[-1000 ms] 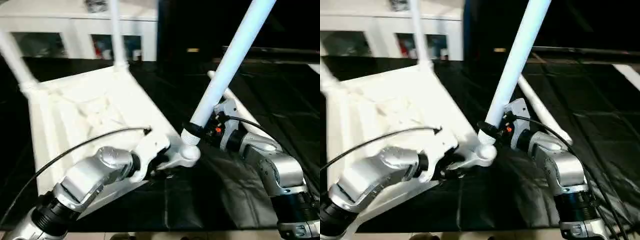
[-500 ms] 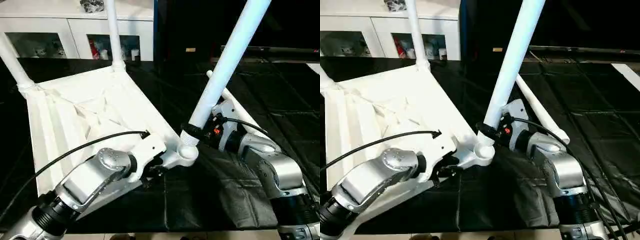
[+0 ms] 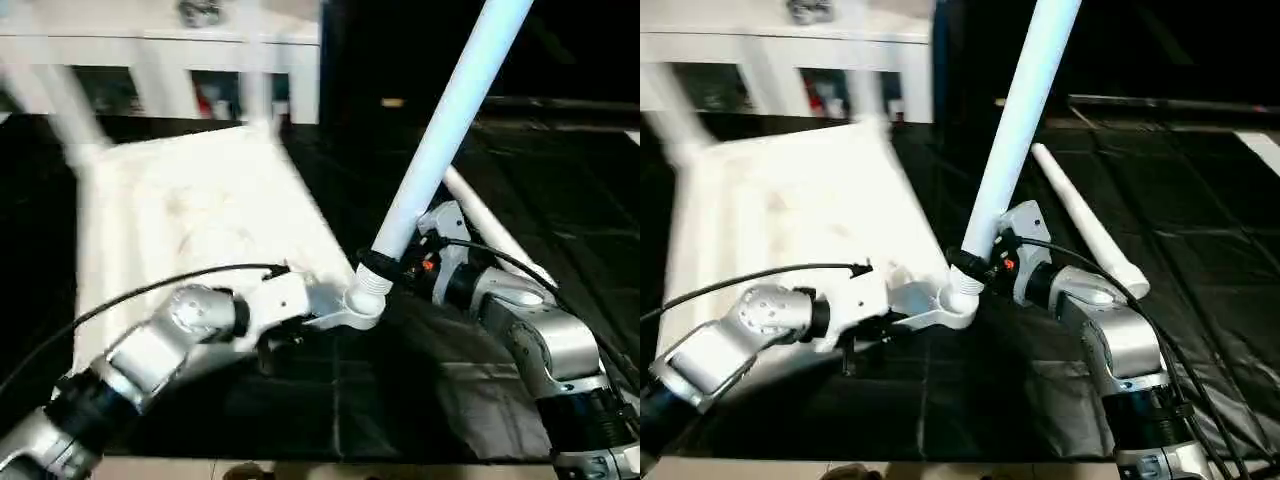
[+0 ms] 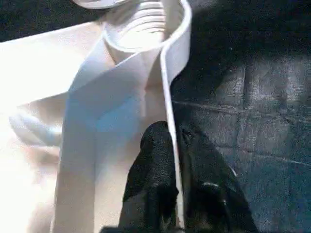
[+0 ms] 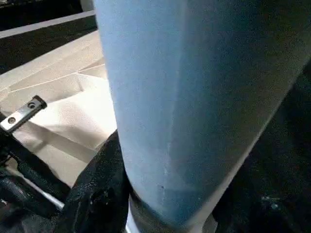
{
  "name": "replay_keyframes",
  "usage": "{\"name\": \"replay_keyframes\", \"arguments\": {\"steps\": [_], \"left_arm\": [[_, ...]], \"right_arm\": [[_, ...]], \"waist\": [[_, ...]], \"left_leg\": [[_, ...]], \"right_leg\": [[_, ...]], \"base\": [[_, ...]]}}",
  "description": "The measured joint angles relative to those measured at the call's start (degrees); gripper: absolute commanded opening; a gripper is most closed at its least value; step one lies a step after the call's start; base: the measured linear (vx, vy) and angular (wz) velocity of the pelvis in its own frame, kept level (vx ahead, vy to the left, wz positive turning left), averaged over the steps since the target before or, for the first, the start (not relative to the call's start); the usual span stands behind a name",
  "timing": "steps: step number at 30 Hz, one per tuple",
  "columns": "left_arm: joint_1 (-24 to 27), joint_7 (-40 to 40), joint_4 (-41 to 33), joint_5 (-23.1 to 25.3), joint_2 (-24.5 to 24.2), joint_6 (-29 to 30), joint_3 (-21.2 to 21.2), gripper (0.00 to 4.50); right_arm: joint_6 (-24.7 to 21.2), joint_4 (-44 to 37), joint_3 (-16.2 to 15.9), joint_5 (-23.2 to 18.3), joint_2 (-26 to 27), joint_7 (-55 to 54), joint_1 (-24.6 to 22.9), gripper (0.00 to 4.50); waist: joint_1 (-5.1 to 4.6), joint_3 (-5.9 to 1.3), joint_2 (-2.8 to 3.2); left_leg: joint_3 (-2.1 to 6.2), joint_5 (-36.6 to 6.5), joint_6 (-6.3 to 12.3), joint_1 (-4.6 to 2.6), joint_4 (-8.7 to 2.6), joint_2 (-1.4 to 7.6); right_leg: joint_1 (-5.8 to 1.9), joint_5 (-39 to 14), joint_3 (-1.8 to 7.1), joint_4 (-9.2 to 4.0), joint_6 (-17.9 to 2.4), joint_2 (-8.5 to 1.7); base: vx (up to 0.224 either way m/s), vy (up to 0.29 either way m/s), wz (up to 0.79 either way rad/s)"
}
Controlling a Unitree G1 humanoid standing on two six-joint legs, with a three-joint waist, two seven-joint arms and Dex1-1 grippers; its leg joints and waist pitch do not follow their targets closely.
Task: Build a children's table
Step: Insert table leg to table base
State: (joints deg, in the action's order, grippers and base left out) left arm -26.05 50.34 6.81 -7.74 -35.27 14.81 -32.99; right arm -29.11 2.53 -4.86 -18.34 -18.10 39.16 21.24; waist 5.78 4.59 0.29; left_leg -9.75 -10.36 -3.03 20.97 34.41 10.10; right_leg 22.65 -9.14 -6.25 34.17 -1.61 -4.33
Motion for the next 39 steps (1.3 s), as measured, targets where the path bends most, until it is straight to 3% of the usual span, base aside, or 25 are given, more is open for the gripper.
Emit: {"name": "replay_keyframes", "arguments": {"steps": [4, 8, 13, 21, 25, 27, 33, 36, 39], "left_arm": [[-1.44, 1.65, 4.04, 0.00, 1.42, -1.26, 0.95, 0.00], [-0.97, 3.00, 3.85, -3.62, 2.58, 5.89, 4.04, 0.00], [-0.86, 3.33, 4.44, -4.91, 3.52, 8.38, 5.85, 0.00], [-0.15, 4.96, 5.36, -4.79, 4.68, 7.00, 7.27, 0.00], [0.70, 4.40, 4.79, -4.77, 4.99, 6.90, 8.03, 0.00], [0.83, 4.47, 4.66, -4.86, 5.08, 7.49, 8.40, 0.44], [2.72, 3.74, 3.37, -5.73, 6.02, 7.92, 10.40, 0.89], [3.24, 3.56, 2.41, -5.18, 5.72, 8.29, 10.52, 0.91], [3.37, 3.32, 1.91, -4.87, 5.41, 8.92, 10.54, 0.57]], "right_arm": [[0.03, 0.00, 0.00, -0.01, 0.01, -0.04, 0.00, 1.91], [0.02, 0.00, -0.03, -0.02, 0.02, 0.11, 0.00, 1.91], [0.02, 0.26, -0.28, -0.01, 0.02, 0.79, 0.00, 1.91], [0.55, 2.04, -2.56, 0.42, 1.84, 1.79, 0.49, 1.91], [1.39, 2.36, -3.55, 0.65, 2.22, 2.36, 0.53, 1.91], [1.91, 2.68, -3.83, 0.82, 2.30, 2.37, 0.62, 1.91], [1.77, 2.69, -3.92, 1.19, 2.19, 2.45, 0.67, 1.91], [1.59, 2.52, -3.95, 1.17, 1.66, 2.61, 0.66, 1.91], [1.39, 2.32, -3.98, 1.17, 1.52, 2.65, 0.65, 1.91]], "waist": [[-0.03, -0.01, 0.05], [-0.52, -0.08, 0.22], [-0.79, -0.18, 0.41], [-0.71, -0.39, 0.74], [-0.71, -0.43, 0.76], [-0.73, -0.44, 0.73], [-0.72, -0.57, 0.40], [-0.73, -0.60, 0.36], [-0.73, -0.60, 0.36]], "left_leg": [[-0.01, 0.00, 0.00, 0.00, 0.03, -0.05], [-0.02, 0.00, 0.00, -0.04, 0.03, -0.06], [-0.02, 0.00, 0.00, -0.02, -0.03, -0.06], [-0.05, 0.00, 0.00, 0.00, -0.21, -0.06], [-0.10, 0.00, 0.00, -0.01, -0.22, -0.06], [-0.12, 0.00, 0.00, -0.02, -0.22, -0.06], [-0.13, 0.00, 0.00, -0.01, -0.22, -0.05], [-0.13, 0.00, 0.00, -0.01, -0.21, -0.05], [-0.13, 0.00, 0.00, -0.01, -0.22, -0.05]], "right_leg": [[-0.09, 0.00, 0.03, -0.13, 0.00, -0.05], [-0.09, 0.00, 0.04, -0.11, 0.00, -0.06], [0.02, 0.00, 0.04, -0.06, 0.00, -0.06], [0.12, 0.00, 0.04, -0.04, 0.01, -0.05], [0.11, -0.02, 0.07, -0.06, 0.04, -0.05], [0.12, -0.03, 0.09, -0.07, 0.04, -0.05], [0.13, -0.03, 0.10, -0.10, 0.05, -0.05], [0.13, -0.03, 0.10, -0.10, 0.06, -0.05], [0.14, -0.03, 0.10, -0.09, 0.06, -0.05]], "base": [[0.000, 0.000, 0.00], [0.000, 0.000, 0.00], [0.000, 0.000, 0.00], [0.000, 0.000, 0.00], [0.000, 0.000, 0.00], [0.000, 0.000, 0.00], [0.000, 0.000, 0.00], [0.000, 0.000, 0.00], [0.000, 0.000, 0.00]]}}
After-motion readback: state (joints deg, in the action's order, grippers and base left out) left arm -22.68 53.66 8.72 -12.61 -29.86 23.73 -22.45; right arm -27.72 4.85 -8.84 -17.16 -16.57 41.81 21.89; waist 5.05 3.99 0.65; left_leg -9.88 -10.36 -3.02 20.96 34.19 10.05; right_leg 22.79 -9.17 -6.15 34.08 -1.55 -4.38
